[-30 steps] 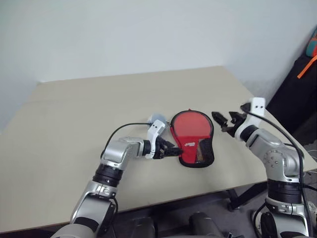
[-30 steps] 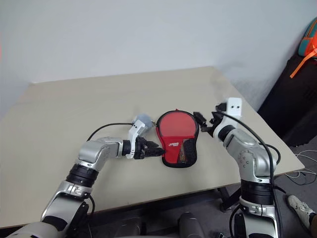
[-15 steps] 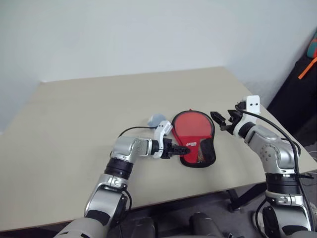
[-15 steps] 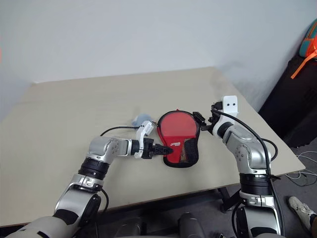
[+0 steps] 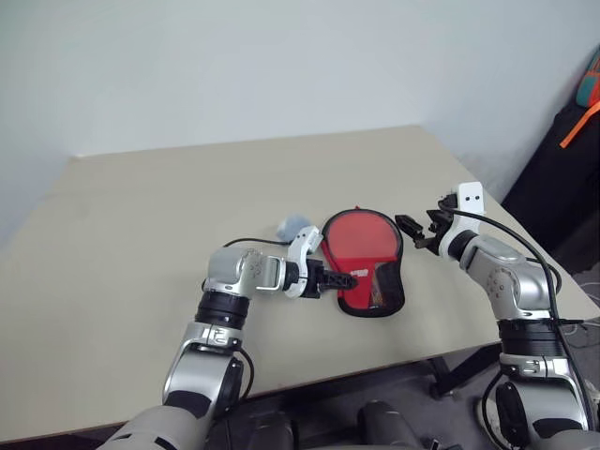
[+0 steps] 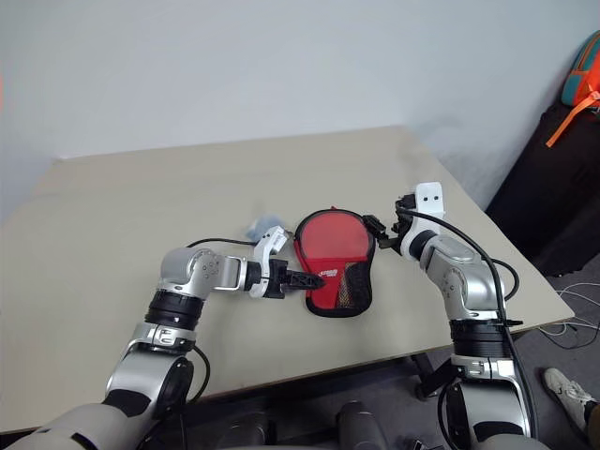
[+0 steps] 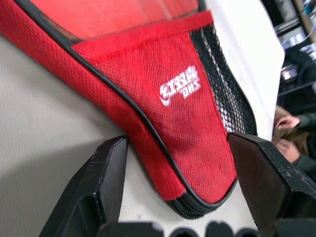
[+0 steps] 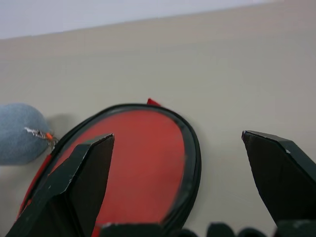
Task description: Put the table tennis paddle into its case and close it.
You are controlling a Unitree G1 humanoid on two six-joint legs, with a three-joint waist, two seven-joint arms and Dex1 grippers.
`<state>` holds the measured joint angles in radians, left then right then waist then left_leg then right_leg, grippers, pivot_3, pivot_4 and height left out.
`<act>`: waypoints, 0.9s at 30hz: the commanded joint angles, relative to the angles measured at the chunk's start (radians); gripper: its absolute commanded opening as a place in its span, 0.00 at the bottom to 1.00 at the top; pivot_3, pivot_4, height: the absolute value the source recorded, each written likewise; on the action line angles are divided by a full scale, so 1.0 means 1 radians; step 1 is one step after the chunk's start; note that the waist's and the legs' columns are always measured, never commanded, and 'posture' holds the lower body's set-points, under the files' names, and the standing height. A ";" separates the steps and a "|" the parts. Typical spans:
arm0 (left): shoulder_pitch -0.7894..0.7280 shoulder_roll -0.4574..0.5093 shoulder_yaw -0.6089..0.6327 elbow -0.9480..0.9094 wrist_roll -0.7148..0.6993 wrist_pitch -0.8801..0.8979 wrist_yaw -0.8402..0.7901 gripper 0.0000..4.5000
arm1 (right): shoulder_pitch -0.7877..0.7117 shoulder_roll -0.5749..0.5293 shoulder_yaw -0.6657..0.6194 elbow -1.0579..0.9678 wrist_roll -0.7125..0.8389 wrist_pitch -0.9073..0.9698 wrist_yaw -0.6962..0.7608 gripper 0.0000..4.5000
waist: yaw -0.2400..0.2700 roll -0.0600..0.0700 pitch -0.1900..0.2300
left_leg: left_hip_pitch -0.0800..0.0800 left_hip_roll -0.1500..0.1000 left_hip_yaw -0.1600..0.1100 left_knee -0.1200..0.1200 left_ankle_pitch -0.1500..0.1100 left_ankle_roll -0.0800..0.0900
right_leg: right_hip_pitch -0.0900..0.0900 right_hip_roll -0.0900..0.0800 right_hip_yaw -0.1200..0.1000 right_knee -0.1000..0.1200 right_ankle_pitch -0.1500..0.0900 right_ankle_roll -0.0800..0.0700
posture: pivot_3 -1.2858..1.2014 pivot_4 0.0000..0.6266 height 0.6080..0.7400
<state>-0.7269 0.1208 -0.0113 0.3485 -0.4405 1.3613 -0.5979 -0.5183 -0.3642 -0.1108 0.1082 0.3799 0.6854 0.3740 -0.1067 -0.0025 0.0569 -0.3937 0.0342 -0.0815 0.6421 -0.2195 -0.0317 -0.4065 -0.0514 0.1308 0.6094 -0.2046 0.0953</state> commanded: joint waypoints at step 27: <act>0.087 0.115 0.003 -0.169 -0.475 0.253 0.158 0.01 | -0.040 -0.009 -0.028 0.012 -0.035 -0.061 0.001 1.00 | -0.015 0.001 0.000 | -0.001 -0.001 -0.003 -0.005 0.000 0.000 | -0.002 0.000 0.000 0.000 0.000 0.000 | 0.52 0.00 1.00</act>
<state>-0.6396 0.2298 0.0235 0.2409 -0.7904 1.6041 -0.4542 -0.5349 -0.3619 -0.1357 0.1470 0.3493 0.6480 0.3606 -0.1215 -0.0017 0.0570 -0.3947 0.0334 -0.0841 0.6379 -0.2195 -0.0320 -0.4086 -0.0511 0.1309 0.6092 -0.2044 0.0957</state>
